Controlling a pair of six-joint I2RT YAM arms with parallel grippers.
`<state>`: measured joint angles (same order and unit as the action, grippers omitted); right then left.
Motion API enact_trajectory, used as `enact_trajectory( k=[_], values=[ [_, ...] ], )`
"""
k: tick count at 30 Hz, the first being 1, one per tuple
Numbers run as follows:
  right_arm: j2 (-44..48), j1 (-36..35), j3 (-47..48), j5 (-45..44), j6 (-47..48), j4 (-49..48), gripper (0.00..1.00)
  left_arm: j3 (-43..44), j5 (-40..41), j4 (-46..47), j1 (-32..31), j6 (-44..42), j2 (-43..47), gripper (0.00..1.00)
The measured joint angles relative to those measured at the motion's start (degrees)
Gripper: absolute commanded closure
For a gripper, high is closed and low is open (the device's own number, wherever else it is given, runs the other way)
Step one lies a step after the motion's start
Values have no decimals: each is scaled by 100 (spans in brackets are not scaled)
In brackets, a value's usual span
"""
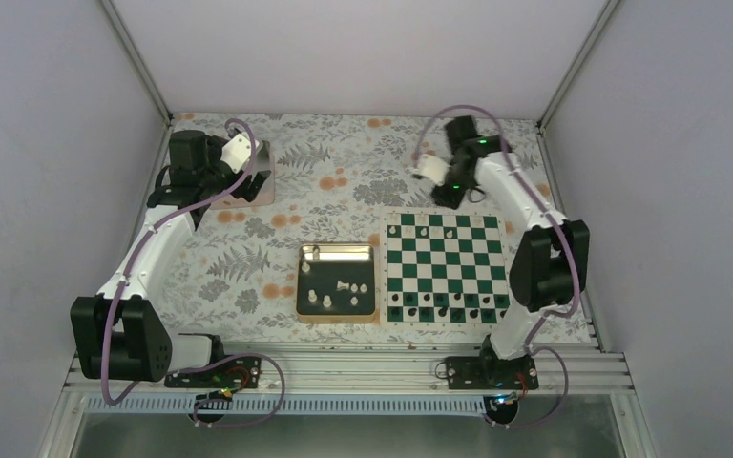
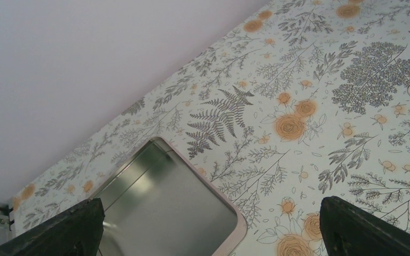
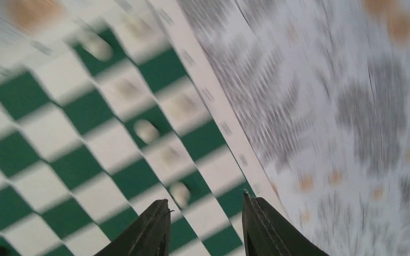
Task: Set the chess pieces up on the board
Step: Place the chess piece on the chessboard, then pick up the chess piece from the storage box.
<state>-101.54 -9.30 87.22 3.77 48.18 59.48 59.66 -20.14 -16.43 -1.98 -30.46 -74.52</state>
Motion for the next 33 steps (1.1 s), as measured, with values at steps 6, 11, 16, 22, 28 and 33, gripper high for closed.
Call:
enact_trajectory(
  k=[6,11,16,22,28,33],
  values=[
    [83,-2092,271,127,-299,98,63,2,0,0,0,0,0,0],
    [-442,-3552,260,260,-557,227,65,2,0,0,0,0,0,0],
    [-802,-3980,-111,251,-787,162,65,2,0,0,0,0,0,0],
    [-841,-4218,-483,299,-981,20,65,2,-2,0,0,0,0,0],
    [-841,-4391,-638,391,-1115,-87,66,0,-2,0,0,0,0,0],
    [-841,-4500,-660,448,-1145,-179,66,0,-2,0,0,0,0,0]
  ],
)
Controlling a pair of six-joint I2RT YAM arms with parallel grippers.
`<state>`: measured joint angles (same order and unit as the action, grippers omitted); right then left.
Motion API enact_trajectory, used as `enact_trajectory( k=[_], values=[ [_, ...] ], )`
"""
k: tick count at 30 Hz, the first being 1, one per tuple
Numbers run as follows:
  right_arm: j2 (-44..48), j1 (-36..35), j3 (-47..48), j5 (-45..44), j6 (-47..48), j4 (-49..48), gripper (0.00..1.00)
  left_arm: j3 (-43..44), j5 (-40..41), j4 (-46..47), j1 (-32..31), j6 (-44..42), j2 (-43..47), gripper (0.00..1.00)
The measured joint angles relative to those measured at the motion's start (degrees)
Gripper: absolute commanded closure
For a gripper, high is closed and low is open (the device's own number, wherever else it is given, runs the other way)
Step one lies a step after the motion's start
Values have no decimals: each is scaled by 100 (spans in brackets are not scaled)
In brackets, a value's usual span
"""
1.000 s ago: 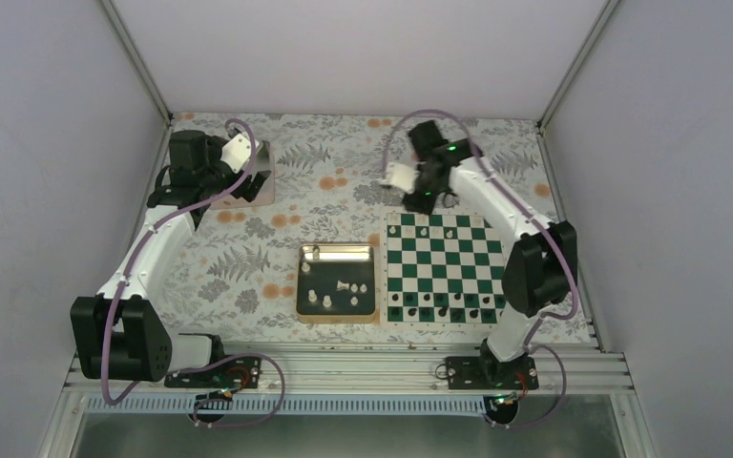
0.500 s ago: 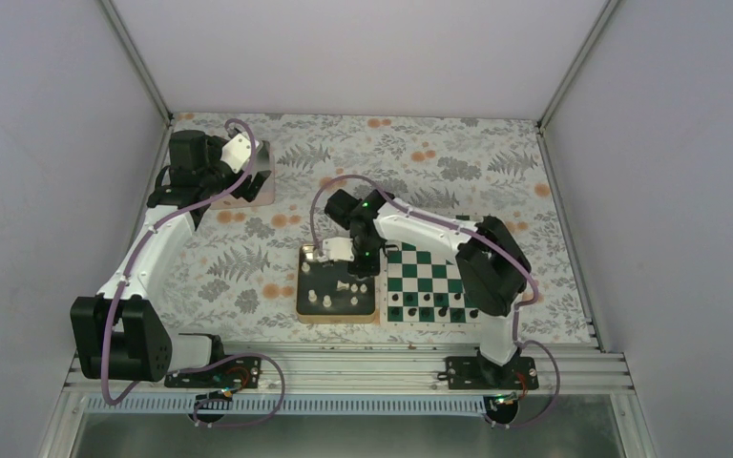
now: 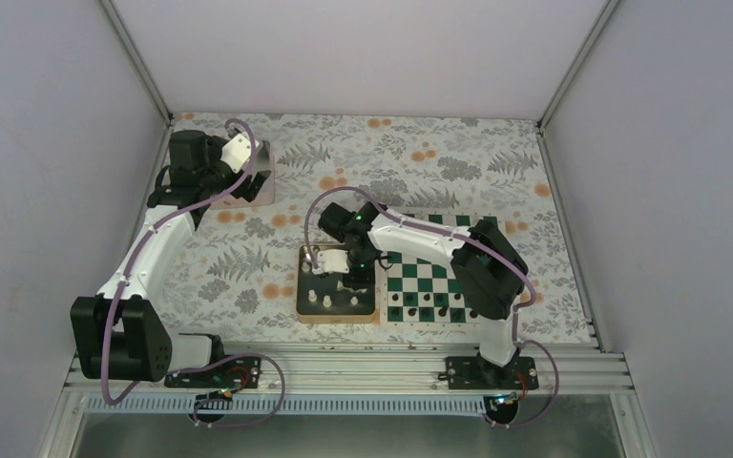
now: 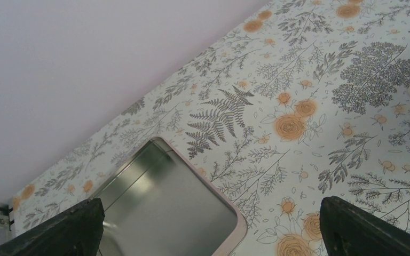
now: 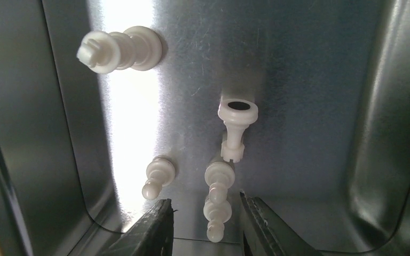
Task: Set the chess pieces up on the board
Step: Pick up the chess piece from the storage box.
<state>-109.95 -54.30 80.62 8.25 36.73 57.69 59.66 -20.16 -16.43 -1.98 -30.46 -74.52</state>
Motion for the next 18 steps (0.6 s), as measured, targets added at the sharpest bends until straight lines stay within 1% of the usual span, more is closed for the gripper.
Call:
enact_trajectory(
  k=[11,14,18],
  values=[
    [-151,-4,0,-13,4,-160,66,2,2,0,0,0,0,0],
    [-219,-7,0,-13,11,-164,68,2,2,0,0,0,0,0],
    [-256,-7,0,-17,24,-173,74,2,2,0,0,0,0,0]
  ],
)
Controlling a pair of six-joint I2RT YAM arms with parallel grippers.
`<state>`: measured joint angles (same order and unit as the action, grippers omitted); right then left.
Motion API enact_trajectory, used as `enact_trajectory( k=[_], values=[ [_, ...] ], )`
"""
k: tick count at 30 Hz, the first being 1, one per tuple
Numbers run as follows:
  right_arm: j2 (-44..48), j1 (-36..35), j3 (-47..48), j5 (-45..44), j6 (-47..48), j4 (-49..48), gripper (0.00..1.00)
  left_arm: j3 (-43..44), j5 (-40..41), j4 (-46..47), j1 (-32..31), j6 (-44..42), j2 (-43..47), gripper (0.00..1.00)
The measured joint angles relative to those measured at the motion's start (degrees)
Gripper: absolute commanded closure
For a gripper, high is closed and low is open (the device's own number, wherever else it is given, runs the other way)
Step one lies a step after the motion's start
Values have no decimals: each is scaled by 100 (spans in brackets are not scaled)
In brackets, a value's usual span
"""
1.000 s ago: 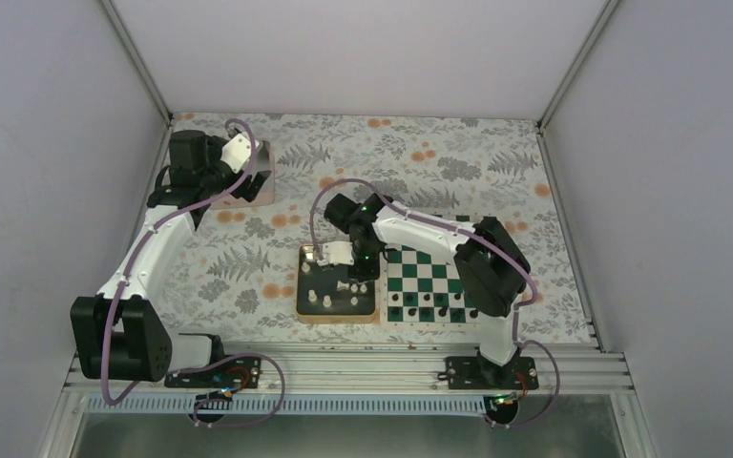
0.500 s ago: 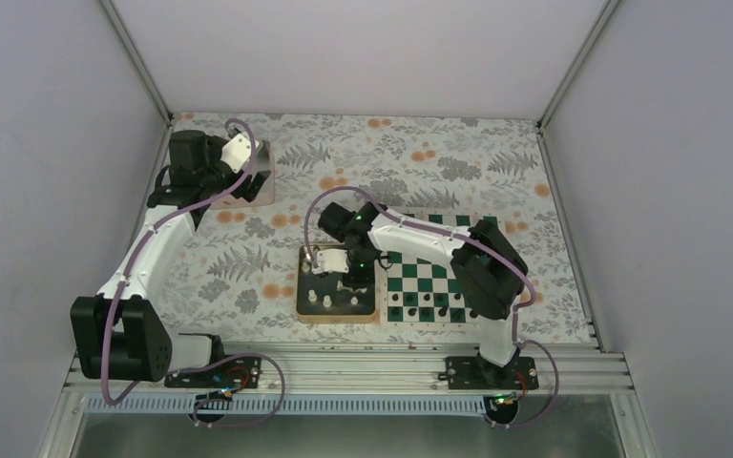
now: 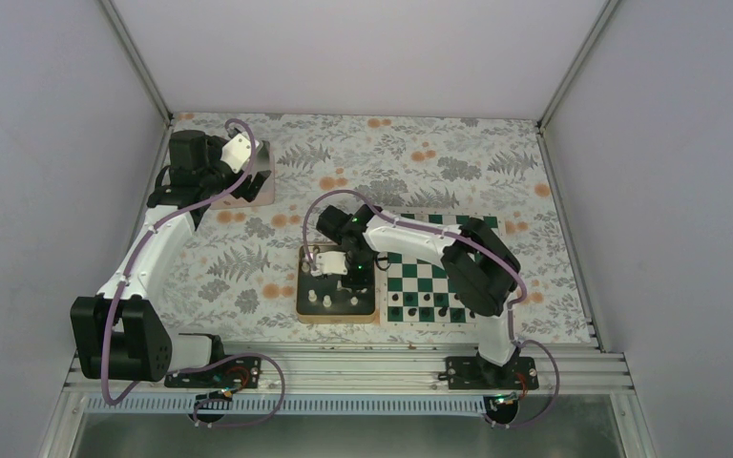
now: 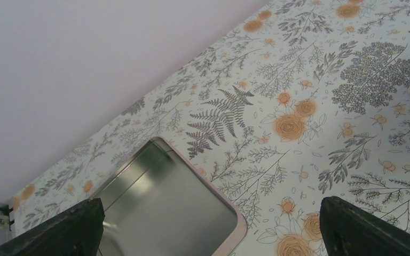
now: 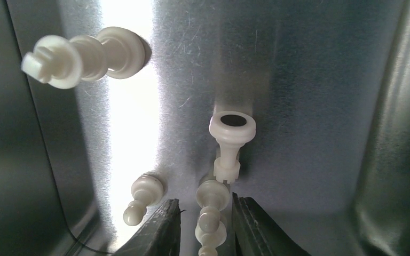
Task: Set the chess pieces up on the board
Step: Pick up the chess piece from the storage box.
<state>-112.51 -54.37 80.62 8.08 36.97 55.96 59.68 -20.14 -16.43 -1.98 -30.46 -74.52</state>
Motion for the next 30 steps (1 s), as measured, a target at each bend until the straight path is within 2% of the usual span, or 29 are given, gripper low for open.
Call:
enact_trajectory(
  k=[13,15,17,19,30],
  values=[
    [-9,2,0,0,26,-90,89,-2,0,0,0,0,0,0],
    [-9,2,0,0,33,-92,88,-2,0,0,0,0,0,0],
    [-9,2,0,0,33,-90,80,-2,-2,0,0,0,0,0],
    [-9,4,0,-2,33,-87,79,-2,0,0,0,0,0,0],
    [-11,4,-74,-4,42,-92,83,0,-2,0,0,0,0,0]
  ],
)
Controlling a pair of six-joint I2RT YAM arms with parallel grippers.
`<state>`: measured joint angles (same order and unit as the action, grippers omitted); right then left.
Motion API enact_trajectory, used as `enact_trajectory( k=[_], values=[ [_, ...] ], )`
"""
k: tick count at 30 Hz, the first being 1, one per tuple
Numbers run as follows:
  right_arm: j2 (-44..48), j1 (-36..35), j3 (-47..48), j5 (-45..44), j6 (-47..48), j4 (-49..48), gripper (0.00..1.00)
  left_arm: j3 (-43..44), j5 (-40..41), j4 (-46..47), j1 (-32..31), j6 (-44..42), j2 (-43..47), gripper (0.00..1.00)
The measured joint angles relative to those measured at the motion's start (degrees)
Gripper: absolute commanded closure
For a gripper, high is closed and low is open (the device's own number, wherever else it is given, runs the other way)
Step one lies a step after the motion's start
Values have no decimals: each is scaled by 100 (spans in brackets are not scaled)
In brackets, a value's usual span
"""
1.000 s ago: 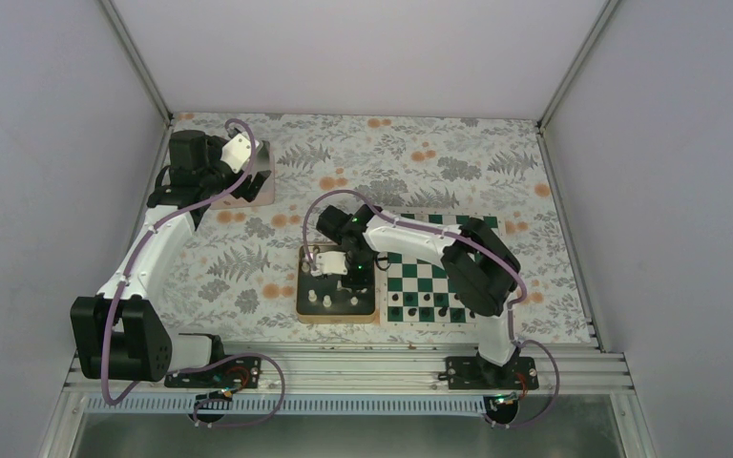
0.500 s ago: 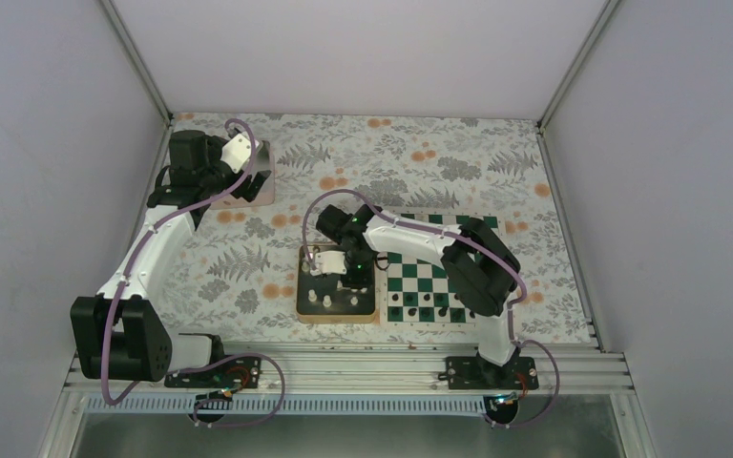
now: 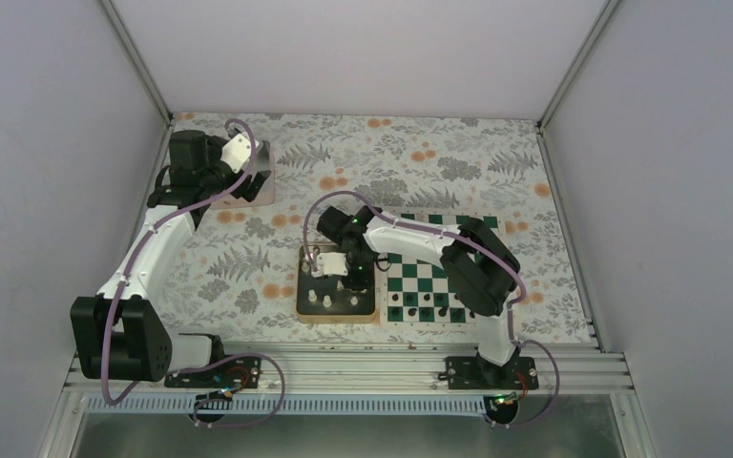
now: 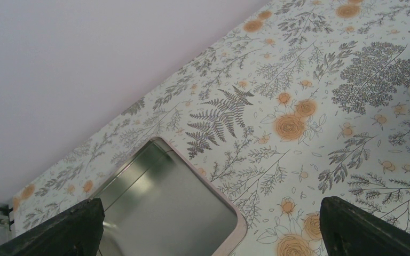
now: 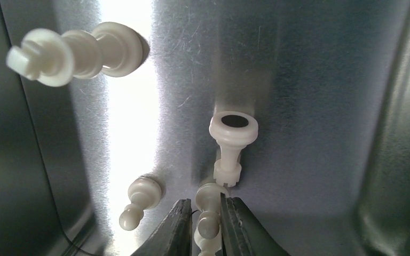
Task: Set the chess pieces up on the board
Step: Pick up the chess piece from the storage box, then place the chess piece on the chessboard.
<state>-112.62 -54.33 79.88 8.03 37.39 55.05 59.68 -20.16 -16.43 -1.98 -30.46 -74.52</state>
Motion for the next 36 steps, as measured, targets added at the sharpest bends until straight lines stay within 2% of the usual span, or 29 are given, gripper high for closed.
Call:
enact_trajectory(
  k=[7,14,20,24,28,32,36],
  values=[
    [-20,0,-4,4,-2,-20,95,-2,0,0,0,0,0,0],
    [85,17,7,0,4,42,96,0,0,0,0,0,0,0],
    [612,424,332,-199,2,345,95,0,-2,0,0,0,0,0],
    [1047,1338,710,-310,57,505,95,-2,-2,0,0,0,0,0],
    [1370,2955,953,-365,269,516,95,0,-4,0,0,0,0,0],
    [1390,4376,953,-380,496,503,94,0,-4,0,0,0,0,0],
    [1384,5322,728,-328,726,448,94,0,-9,0,0,0,0,0]
  ],
)
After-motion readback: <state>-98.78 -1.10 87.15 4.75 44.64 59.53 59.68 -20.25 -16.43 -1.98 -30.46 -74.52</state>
